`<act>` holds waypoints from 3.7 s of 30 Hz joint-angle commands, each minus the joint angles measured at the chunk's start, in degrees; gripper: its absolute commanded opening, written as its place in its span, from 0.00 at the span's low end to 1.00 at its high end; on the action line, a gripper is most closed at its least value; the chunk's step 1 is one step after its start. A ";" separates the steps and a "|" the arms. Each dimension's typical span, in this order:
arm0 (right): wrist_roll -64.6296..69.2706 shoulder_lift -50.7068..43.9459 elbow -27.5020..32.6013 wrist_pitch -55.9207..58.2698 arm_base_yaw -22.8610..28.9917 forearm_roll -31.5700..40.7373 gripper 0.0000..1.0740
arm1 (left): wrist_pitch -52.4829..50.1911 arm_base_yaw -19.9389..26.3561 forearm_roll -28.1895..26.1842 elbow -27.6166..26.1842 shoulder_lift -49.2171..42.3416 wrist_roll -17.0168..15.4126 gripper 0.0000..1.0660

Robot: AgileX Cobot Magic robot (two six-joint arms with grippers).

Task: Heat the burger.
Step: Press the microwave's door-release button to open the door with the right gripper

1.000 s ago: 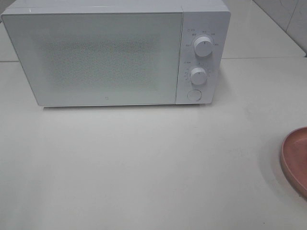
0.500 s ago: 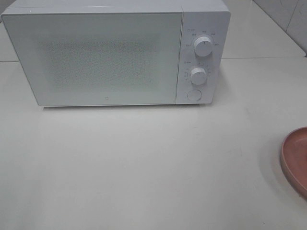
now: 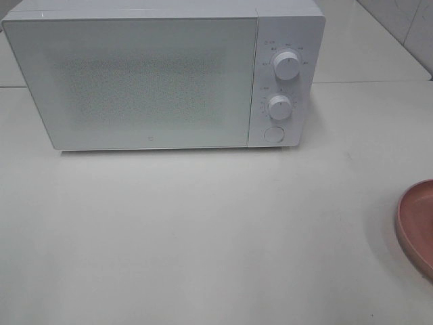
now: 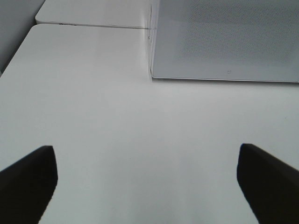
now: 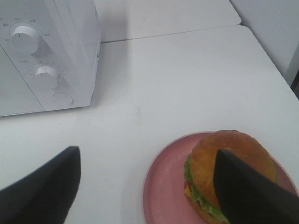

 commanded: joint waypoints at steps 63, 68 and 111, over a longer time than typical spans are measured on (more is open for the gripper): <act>-35.24 58.84 2.06 -73.80 27.27 35.81 0.68 | -0.29 0.06 -0.57 0.06 -1.15 0.00 0.94; -38.73 61.54 2.06 -79.64 33.75 45.03 0.68 | -0.29 0.06 -0.57 0.06 -1.15 0.00 0.94; 41.65 72.14 2.06 -87.72 46.41 49.85 0.31 | -0.29 0.06 -0.57 0.06 -1.15 0.00 0.94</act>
